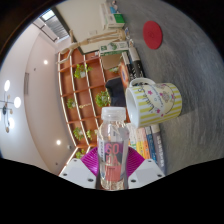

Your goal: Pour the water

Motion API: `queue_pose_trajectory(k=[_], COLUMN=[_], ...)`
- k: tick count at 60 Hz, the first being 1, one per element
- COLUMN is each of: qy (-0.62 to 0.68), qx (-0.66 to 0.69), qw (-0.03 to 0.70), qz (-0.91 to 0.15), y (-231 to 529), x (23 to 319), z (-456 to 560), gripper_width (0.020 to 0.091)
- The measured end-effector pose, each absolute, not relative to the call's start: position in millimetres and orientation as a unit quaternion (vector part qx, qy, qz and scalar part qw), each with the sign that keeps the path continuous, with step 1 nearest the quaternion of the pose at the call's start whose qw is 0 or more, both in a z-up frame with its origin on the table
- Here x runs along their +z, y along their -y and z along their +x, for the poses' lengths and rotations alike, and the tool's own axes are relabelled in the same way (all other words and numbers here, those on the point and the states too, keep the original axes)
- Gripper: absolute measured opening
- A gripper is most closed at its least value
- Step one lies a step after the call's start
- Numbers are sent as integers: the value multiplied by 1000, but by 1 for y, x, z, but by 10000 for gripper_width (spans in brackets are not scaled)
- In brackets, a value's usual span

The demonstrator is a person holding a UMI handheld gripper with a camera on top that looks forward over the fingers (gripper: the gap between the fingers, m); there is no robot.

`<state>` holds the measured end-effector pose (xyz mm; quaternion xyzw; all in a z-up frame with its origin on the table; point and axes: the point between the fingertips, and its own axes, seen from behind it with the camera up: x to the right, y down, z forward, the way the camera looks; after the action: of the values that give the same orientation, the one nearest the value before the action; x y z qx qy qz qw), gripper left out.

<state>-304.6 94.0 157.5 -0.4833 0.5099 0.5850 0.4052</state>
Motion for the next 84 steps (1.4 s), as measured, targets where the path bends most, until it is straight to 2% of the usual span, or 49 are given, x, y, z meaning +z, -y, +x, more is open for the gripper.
queue_pose_trajectory(k=[9,20,28,38,48,54,59,60,61,68,69,72,76,77,84], qy=[-555,-566,-553,-437,-240,-166,-149,-147,-150,-166,-164,-164,-162,-160,-154], qx=[639,644,632,563,263,74,-21,-35,-47,-105,-110,-122,-140,-142,-149], qw=[350,324,338,452,608,638,644,649,647,637,639,632,625,628,627], qz=[-401,-401,-424,-536,-710,-748,-750,-746,-746,-746,-743,-748,-750,-748,-749], y=[-98,-101,-100,-97,-86,-83,-80,-84,-79,-73,-83,-81,-83,-90,-93], x=[171,163,163,203,218,214,210,201,206,187,167,168,158,142,130], z=[-293,-298,-301,-303,-237,-176,-132,-117,-114,-71,-52,-48,-37,-26,-18], gripper_width=[347,349,349,350,349,348,349,348,348,352,352,352,353,352,352])
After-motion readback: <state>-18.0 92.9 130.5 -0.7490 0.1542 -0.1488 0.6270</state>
